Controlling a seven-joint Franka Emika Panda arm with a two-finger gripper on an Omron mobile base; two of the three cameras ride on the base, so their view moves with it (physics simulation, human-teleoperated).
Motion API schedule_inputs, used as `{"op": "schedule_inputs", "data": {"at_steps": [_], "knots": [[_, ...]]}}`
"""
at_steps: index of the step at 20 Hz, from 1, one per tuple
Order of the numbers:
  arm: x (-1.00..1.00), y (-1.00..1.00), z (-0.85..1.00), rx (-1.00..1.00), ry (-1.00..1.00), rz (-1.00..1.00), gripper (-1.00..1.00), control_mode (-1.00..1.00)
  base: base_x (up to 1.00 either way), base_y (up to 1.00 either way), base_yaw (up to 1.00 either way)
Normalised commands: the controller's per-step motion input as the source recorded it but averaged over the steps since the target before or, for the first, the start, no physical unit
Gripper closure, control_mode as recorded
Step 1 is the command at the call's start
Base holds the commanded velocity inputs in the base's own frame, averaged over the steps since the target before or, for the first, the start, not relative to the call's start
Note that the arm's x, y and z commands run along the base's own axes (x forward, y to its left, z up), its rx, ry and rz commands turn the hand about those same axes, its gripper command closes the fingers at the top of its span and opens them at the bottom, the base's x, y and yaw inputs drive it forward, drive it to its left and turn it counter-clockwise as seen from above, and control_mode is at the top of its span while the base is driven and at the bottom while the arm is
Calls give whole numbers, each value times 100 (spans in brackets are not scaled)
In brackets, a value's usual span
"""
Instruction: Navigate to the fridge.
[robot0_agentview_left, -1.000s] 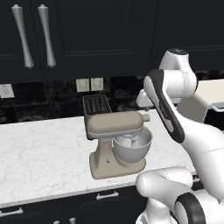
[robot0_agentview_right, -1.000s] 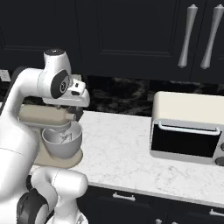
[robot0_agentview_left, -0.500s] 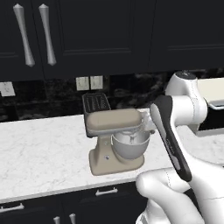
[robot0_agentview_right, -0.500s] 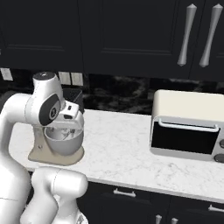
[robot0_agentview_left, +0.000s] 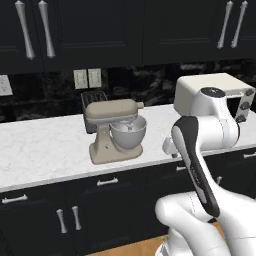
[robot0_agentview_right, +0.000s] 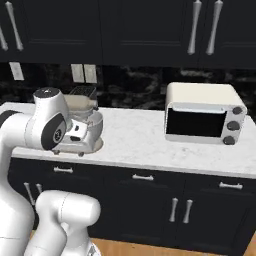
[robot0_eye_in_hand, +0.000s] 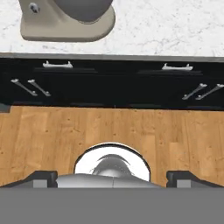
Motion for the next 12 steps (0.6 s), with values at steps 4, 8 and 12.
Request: {"op": "schedule_inputs", "data": {"at_steps": [4,8,12], "knots": [[0,0,0,0,0,0,-100,100,-47,0,-48],[0,0,0,0,0,0,-100,100,-17,4,-56],[0,0,0,0,0,0,-100,100,-24,19,-52]]}}
